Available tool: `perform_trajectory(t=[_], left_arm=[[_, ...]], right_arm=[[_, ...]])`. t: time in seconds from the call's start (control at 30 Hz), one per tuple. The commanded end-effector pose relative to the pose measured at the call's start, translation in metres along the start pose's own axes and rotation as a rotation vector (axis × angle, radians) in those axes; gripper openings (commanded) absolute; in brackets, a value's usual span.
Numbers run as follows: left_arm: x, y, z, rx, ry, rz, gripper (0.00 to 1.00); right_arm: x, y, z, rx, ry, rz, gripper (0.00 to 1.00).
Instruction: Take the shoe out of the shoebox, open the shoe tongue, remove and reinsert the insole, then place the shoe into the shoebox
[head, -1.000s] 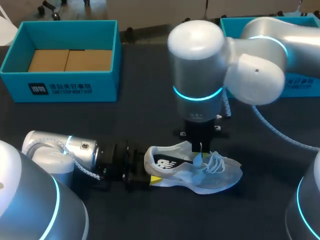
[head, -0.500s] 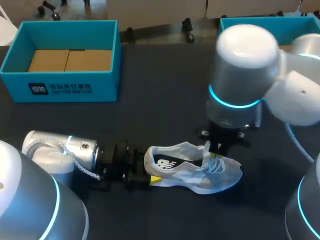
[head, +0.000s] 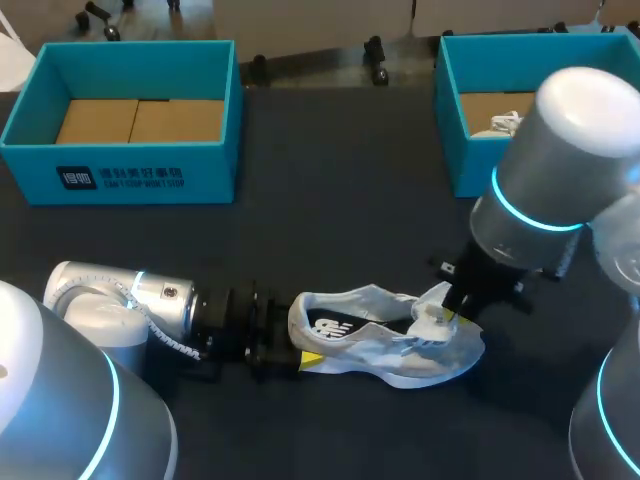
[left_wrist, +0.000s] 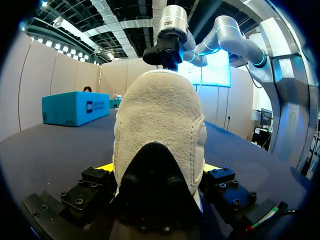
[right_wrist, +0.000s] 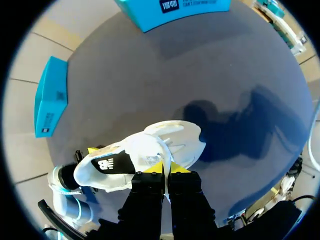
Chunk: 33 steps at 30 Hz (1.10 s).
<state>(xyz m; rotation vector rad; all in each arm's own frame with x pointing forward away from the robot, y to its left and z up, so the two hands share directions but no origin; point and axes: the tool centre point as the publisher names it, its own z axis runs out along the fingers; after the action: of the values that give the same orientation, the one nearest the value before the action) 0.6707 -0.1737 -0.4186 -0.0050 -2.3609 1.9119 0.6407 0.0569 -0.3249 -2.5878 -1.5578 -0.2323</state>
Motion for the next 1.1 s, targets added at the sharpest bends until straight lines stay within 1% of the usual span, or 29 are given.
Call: perform_trajectory(t=[0.03, 0.13, 0.17, 0.23, 0.33, 0.43, 0.5, 0.63, 0.67, 0.7, 0.73, 0.77, 0.83, 1.0, 1.1], left_arm=[[-0.001, 0.002, 0.001, -0.002, 0.001, -0.001, 0.0], [-0.001, 0.002, 0.001, -0.002, 0.001, -0.001, 0.0], [-0.001, 0.002, 0.001, -0.002, 0.001, -0.001, 0.0], [-0.001, 0.002, 0.001, -0.002, 0.001, -0.001, 0.0], [-0.001, 0.002, 0.001, -0.002, 0.001, -0.001, 0.0], [-0.001, 0.002, 0.001, -0.002, 0.001, -0.001, 0.0], [-0.001, 0.002, 0.001, -0.002, 0.001, -0.001, 0.0], [-0.001, 0.002, 0.001, -0.002, 0.001, -0.001, 0.0], [-0.001, 0.002, 0.001, -0.002, 0.001, -0.001, 0.0], [-0.001, 0.002, 0.001, -0.002, 0.001, -0.001, 0.0], [-0.001, 0.002, 0.001, -0.002, 0.001, -0.001, 0.0], [-0.001, 0.002, 0.001, -0.002, 0.001, -0.001, 0.0], [-0.001, 0.002, 0.001, -0.002, 0.001, -0.001, 0.0], [-0.001, 0.002, 0.001, -0.002, 0.001, -0.001, 0.0], [-0.001, 0.002, 0.001, -0.002, 0.001, -0.001, 0.0]], right_arm=[[-0.009, 0.005, 0.01, 0.01, 0.218, -0.062, 0.0], [-0.012, 0.009, 0.015, 0.011, 0.24, -0.126, 0.0], [-0.014, 0.01, 0.016, -0.001, 0.258, -0.141, 0.0], [-0.015, 0.011, 0.019, 0.005, 0.278, -0.175, 0.0], [-0.016, 0.012, 0.021, -0.01, 0.315, -0.209, 0.0], [-0.019, 0.013, 0.026, -0.009, 0.348, -0.236, 0.0], [-0.023, 0.014, 0.029, -0.002, 0.359, -0.229, 0.11], [-0.028, 0.015, 0.031, 0.005, 0.374, -0.218, 0.1], [-0.027, 0.014, 0.028, 0.003, 0.369, -0.219, 0.15], [-0.026, 0.013, 0.025, 0.005, 0.358, -0.219, 0.27], [-0.026, 0.012, 0.021, 0.004, 0.353, -0.219, 0.34], [-0.025, 0.01, 0.015, 0.001, 0.332, -0.216, 0.45], [-0.026, 0.006, 0.006, -0.001, 0.306, -0.206, 0.49], [-0.025, -0.001, -0.014, -0.005, 0.259, -0.202, 0.49], [-0.022, -0.006, -0.03, -0.008, 0.214, -0.205, 0.49]])
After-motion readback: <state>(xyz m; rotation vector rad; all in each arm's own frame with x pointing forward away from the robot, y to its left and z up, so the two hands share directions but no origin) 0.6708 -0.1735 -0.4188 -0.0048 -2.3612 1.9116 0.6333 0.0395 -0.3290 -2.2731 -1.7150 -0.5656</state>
